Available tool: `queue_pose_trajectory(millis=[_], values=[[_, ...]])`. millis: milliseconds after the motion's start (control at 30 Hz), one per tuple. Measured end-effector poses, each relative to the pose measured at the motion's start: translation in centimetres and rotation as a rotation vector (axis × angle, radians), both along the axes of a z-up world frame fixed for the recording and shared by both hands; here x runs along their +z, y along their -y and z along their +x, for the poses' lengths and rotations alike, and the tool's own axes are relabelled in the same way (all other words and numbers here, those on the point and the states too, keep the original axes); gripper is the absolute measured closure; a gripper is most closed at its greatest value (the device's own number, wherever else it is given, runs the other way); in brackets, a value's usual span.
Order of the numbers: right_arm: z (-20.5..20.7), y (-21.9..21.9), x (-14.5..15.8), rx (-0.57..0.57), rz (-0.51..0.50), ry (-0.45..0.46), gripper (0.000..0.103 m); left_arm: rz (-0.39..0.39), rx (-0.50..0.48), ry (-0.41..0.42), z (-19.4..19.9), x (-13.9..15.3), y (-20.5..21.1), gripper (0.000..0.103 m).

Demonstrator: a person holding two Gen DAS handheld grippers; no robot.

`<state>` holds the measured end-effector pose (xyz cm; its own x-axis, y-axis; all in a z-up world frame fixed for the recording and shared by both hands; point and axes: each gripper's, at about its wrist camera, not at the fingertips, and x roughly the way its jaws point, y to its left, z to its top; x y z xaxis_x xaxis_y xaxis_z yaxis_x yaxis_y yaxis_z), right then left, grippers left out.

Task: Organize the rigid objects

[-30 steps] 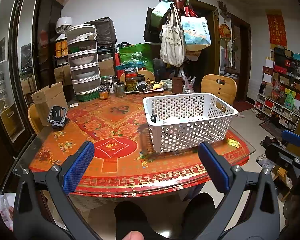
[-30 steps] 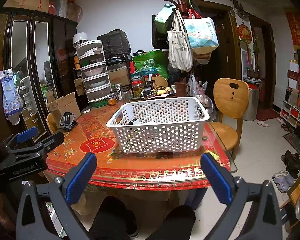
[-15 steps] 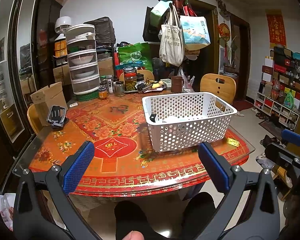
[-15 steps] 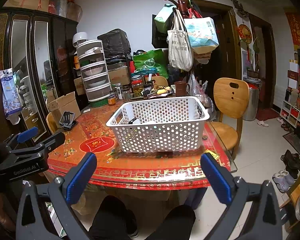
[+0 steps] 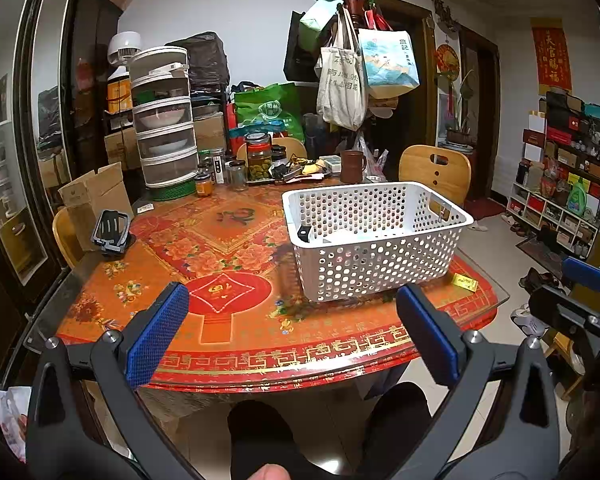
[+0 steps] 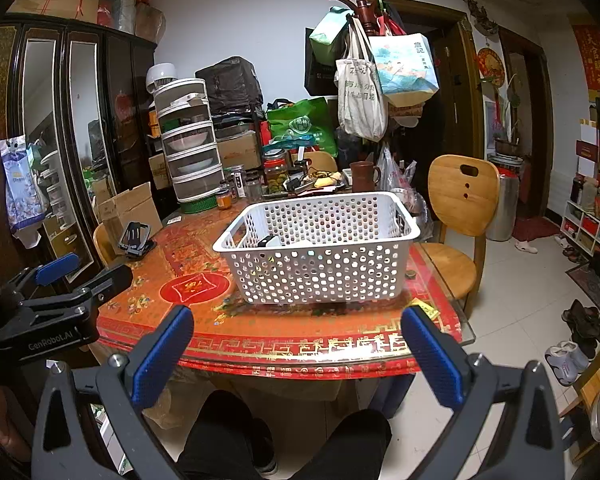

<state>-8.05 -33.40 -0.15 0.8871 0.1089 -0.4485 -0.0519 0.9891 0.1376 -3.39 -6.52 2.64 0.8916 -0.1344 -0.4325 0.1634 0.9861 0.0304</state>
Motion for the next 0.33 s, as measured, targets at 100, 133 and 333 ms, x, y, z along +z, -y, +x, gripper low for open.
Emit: queue_pose_trajectory(millis=[100,133,333], values=[[0.01,-0.03,0.03,0.000,0.000,-0.001,0.000,-0.001,0.000,-0.001,0.03,-0.10,0.02,0.000],[0.00,-0.03,0.04,0.001,0.000,-0.001,0.000,0.000,-0.003,-0.003,0.03,-0.32,0.01,0.000],[0.01,-0.01,0.04,0.001,0.001,-0.001,0.000,-0.002,-0.004,-0.001,0.09,-0.74,-0.12,0.000]])
